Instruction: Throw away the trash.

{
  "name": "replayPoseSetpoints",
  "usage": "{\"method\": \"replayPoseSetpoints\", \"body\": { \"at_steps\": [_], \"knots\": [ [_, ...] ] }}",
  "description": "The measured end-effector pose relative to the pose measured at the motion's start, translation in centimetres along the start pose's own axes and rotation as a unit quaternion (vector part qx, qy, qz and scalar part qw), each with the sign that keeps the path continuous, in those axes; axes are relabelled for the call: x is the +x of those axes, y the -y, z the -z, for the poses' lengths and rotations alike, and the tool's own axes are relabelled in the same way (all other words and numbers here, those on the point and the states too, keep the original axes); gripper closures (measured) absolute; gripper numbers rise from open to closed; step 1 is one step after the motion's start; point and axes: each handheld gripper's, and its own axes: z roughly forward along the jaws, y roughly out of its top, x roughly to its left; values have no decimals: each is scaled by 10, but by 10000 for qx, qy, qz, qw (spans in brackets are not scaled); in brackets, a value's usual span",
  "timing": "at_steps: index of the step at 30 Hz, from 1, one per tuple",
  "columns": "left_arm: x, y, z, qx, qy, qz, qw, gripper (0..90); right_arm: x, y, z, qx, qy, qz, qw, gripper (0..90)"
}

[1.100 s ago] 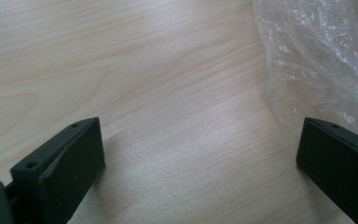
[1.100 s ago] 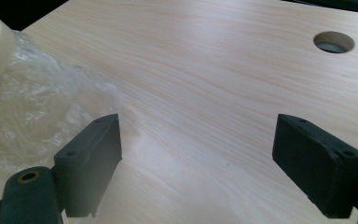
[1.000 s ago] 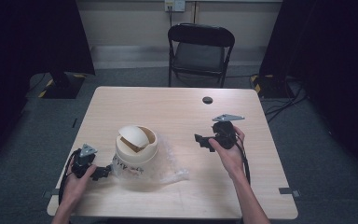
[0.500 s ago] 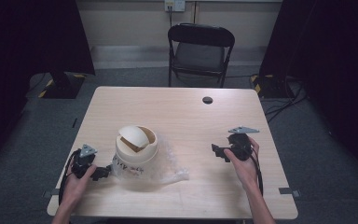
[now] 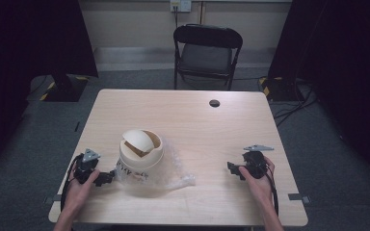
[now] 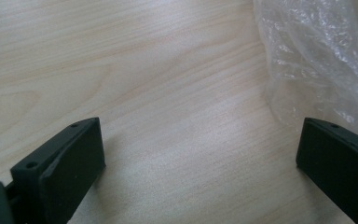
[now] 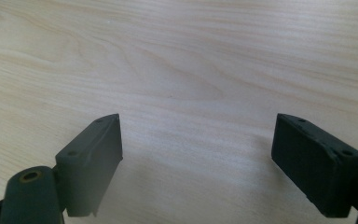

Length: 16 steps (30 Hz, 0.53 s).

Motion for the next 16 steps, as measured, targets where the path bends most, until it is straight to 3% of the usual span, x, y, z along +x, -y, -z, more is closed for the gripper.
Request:
{"method": "replayPoseSetpoints", "body": {
  "at_steps": [8, 9, 16],
  "knots": [
    [0, 0, 0, 2, -12, -10, 10000, 4, 5, 13, -4, -71, 397, 261, 9988, 147],
    [0, 0, 0, 2, -10, -14, 10000, 4, 5, 17, -6, -271, 433, 302, 9982, 126],
    [0, 0, 0, 0, -3, -4, 10000, 4, 6, 19, -6, -358, 464, 268, 9979, 126]
  ]
}}
